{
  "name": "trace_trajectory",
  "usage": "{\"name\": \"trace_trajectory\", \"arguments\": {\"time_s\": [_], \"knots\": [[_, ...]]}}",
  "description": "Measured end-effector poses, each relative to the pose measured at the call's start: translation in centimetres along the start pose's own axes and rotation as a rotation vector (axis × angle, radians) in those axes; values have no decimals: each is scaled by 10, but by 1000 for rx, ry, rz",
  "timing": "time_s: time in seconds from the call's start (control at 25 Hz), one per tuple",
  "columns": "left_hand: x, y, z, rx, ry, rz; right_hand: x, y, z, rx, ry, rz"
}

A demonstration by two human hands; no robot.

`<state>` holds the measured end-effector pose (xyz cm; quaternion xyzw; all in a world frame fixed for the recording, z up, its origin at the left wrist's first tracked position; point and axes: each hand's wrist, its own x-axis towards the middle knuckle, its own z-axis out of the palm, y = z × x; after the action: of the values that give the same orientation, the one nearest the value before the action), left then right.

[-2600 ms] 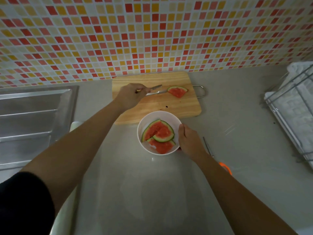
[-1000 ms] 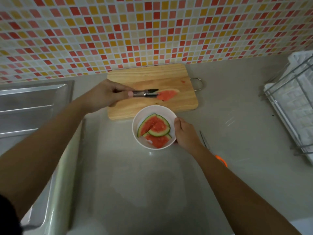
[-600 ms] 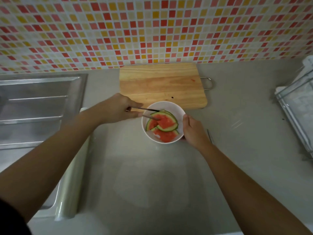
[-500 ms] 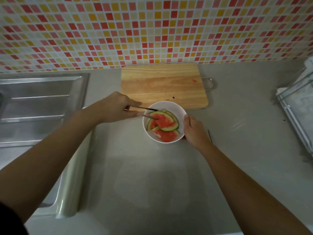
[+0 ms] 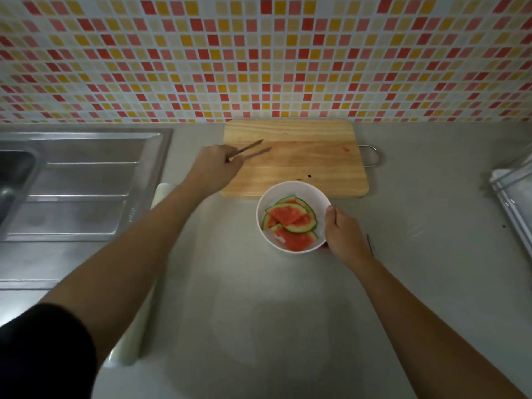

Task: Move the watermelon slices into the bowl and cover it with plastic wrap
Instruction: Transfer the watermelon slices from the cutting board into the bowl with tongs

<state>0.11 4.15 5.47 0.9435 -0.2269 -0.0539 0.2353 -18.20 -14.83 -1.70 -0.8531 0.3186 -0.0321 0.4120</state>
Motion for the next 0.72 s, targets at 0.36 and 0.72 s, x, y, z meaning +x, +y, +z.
{"name": "trace_trajectory", "arguments": {"time_s": [0.36,0.72], "knots": [[29,9,75,101,132,-370,1,1,2,-11,14,-27],[17,17,66,-43,266,-220,2,1,1,-3,3,-35]]}}
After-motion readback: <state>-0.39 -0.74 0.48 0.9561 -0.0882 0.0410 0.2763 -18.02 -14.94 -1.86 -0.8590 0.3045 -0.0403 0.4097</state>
